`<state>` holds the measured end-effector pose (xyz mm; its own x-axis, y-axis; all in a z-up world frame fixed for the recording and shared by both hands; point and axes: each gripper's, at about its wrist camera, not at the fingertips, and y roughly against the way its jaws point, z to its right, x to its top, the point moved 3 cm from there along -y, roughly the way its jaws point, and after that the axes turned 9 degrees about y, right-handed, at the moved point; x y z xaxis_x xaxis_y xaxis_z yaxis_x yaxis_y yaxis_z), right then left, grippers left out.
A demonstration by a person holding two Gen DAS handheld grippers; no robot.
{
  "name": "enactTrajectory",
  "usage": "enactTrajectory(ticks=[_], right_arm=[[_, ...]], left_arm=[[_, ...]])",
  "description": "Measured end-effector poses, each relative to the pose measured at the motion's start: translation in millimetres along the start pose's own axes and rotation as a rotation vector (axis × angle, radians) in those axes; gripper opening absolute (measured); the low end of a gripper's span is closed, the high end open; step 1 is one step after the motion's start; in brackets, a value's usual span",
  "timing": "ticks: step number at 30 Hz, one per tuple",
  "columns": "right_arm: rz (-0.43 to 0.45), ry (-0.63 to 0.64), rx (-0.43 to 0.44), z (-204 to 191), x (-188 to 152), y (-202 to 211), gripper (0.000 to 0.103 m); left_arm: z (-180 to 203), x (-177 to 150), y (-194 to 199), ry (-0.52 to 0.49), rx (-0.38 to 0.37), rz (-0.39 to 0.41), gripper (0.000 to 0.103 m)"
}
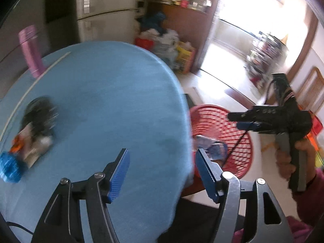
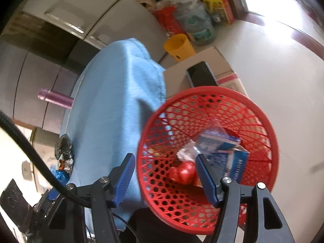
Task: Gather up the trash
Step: 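Return both tools over the table toward the blue and black bags, then grasp the blue bag with the left tool while the right tool grasps the black bag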
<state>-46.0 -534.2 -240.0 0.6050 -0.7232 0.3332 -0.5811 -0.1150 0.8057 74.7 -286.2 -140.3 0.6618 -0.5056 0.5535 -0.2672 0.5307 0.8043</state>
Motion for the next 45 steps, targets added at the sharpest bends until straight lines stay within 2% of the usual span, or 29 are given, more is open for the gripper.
enactTrajectory(ticks=[5, 11, 18, 25, 29, 38, 45], right_arm=[[-0.009, 0.069, 0.027, -37, 9, -8, 0.066], [-0.041, 0.208, 0.076, -109, 20, -28, 0.066], [-0.075, 0.363, 0.173, -206, 25, -55, 0.066], [-0.108, 0.49, 0.237, -301, 30, -100, 0.066], [-0.136, 0.496, 0.261, -335, 35, -134, 0.066], [-0.183, 0.443, 0.239, -362, 54, -197, 0.066], [-0.232, 0.435, 0.206, -375, 56, -239, 0.066]], left_arm=[[-66, -21, 28, 0.139, 0.121, 0.037, 0.068], [-143, -42, 65, 0.312, 0.243, 0.097, 0.068], [-215, -42, 99, 0.483, 0.308, 0.185, 0.068], [-271, -30, 116, 0.618, 0.28, 0.253, 0.073], [-292, -19, 116, 0.657, 0.266, 0.264, 0.073], [-339, -12, 95, 0.799, 0.203, 0.227, 0.074], [-355, -7, 63, 0.872, 0.149, 0.169, 0.074]])
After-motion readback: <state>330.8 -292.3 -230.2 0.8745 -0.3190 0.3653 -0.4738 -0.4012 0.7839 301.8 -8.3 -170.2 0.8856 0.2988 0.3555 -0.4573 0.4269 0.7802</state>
